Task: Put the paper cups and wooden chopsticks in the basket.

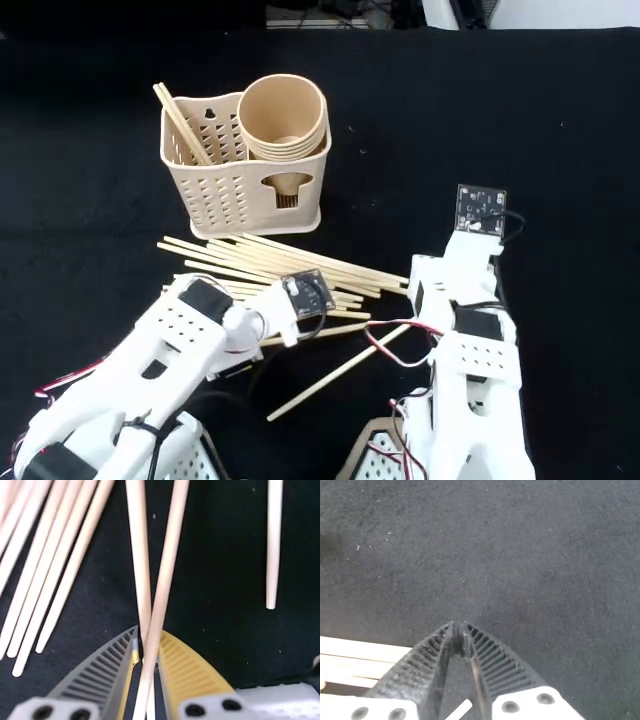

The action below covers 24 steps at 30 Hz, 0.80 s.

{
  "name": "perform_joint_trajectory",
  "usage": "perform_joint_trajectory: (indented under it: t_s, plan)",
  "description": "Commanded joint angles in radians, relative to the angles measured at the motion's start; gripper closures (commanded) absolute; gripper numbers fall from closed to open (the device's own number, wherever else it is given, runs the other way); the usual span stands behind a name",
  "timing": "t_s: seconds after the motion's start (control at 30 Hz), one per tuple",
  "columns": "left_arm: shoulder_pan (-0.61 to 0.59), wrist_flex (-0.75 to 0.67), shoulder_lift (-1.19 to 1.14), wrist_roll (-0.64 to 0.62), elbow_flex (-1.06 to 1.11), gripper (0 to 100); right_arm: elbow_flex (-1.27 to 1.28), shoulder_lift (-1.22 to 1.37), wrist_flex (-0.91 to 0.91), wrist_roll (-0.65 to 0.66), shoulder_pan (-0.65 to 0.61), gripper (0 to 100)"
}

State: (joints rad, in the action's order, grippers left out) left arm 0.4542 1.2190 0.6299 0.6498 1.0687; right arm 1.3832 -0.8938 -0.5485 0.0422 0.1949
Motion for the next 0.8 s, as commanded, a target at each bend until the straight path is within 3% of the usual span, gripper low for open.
perform_joint_trajectory:
  t_s: [0.0, 0.17, 0.57, 0.77]
  plan:
    - [0.001, 0.017, 0.009, 0.054, 0.01, 96, -0.008, -0.019, 0.021, 0.012, -0.014, 97.7]
    - [-0.008, -0.012, -0.043, 0.106, 0.018, 82, -0.008, -0.019, 0.021, 0.012, -0.014, 97.7]
    - [-0.012, -0.207, -0.267, 0.104, 0.019, 88, -0.008, -0.019, 0.021, 0.012, -0.014, 97.7]
    - [-0.005, -0.18, -0.338, 0.069, -0.031, 89, -0.008, -0.019, 0.021, 0.012, -0.014, 97.7]
